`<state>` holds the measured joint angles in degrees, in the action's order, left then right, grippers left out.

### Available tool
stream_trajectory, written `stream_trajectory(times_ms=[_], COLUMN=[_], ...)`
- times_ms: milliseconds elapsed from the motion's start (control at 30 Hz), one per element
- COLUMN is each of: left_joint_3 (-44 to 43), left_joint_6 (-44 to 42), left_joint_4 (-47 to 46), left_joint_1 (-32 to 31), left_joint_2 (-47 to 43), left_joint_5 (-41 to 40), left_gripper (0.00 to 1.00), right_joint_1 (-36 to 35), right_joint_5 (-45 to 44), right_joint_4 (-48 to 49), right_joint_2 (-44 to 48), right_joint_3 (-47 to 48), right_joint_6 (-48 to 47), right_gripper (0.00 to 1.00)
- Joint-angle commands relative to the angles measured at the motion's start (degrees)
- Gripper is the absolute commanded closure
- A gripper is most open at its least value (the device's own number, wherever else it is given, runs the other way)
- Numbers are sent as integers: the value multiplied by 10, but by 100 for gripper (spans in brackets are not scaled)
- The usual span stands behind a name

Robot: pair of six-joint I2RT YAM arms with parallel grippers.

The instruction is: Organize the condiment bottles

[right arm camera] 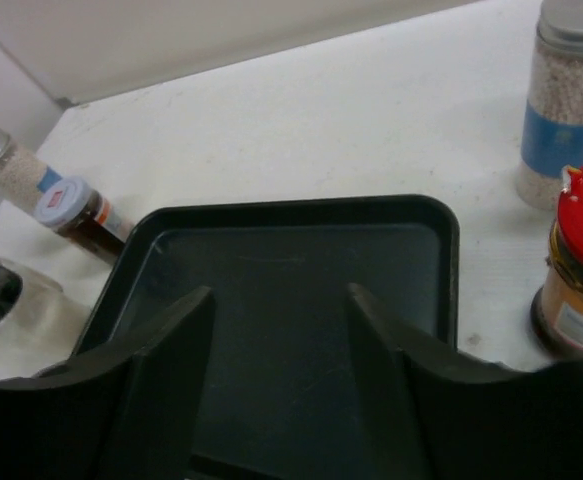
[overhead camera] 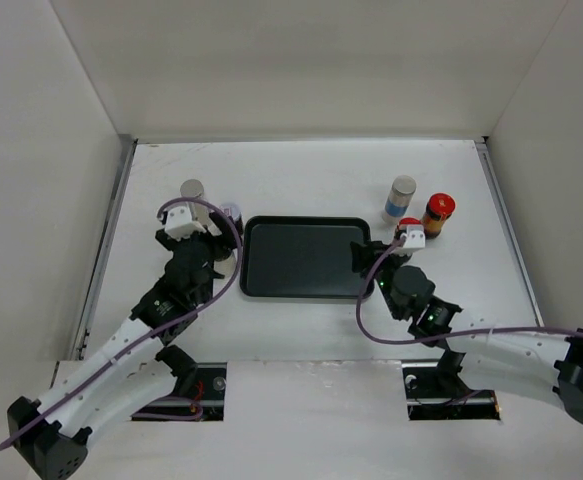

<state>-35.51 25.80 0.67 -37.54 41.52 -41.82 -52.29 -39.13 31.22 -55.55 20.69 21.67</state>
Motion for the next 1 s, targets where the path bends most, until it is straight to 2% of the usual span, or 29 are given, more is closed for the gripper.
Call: stream_trajectory(times_ms=[0, 33, 67, 100, 133, 233, 300, 367, 533, 667, 967], left_joint_3=[38, 50, 59, 65, 69, 86, 95, 102, 112, 107, 97], left_joint_6=[-11, -9, -8, -7, -2, 26, 44, 42, 20, 19, -12], left_joint_4=[65, 69, 73, 85, 101, 118, 109, 79, -1, -11, -98], left_joint_1=[-20, -27, -32, -37, -44, -62, -58, -48, -12, 16, 62], left_joint_2=[-47, -64, -77, -81, -80, -51, -22, 11, 67, 100, 175], left_joint_5=[-41, -48, -56, -59, -61, -64, -61, -49, -14, 1, 68], left_gripper=[18, 39, 49, 50, 49, 39, 30, 23, 20, 21, 21], right_joint_1=[-11, -12, -10, -11, -10, -12, -12, -10, -12, -7, -7], right_joint_5=[32, 31, 31, 35, 38, 40, 41, 48, 64, 66, 76], right_joint_4=[33, 30, 30, 29, 29, 33, 35, 35, 36, 37, 38], right_joint_2=[26, 27, 28, 26, 22, 5, -6, -15, -17, -19, -30], right_joint_3=[-3, -3, -3, -3, -3, 2, 6, 7, 9, 7, 10], right_joint_6=[5, 4, 4, 6, 8, 7, 7, 8, 8, 9, 9], right_gripper=[55, 60, 60, 58, 53, 28, 18, 12, 8, 7, 5])
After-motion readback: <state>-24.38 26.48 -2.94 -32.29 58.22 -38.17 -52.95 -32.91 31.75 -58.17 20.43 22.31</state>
